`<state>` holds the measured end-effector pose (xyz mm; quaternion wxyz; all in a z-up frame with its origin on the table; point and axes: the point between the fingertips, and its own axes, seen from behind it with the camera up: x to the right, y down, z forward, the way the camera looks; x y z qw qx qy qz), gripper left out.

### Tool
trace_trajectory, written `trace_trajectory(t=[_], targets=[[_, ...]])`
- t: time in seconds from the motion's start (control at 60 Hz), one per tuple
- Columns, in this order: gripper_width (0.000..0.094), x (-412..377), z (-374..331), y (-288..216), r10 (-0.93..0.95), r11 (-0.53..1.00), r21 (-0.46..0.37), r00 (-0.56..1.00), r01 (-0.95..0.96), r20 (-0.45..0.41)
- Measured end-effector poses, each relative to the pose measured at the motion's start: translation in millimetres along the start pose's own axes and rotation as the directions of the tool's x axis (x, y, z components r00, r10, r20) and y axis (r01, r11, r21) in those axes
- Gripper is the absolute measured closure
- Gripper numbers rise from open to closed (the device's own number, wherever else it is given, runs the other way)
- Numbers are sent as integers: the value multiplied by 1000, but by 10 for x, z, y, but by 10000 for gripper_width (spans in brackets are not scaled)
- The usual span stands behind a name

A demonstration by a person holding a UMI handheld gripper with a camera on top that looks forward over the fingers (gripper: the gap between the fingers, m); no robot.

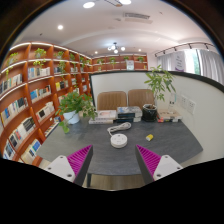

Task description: Unplug charger

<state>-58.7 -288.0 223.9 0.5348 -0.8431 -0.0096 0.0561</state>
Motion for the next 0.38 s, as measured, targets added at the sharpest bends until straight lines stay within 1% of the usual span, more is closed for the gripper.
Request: trace_trajectory(t=[0.167, 0.383], targets=[[88, -17, -116, 20, -12, 1000, 10, 1000, 12, -5], [89, -33, -123, 148, -12, 1000, -28, 1000, 12, 1]])
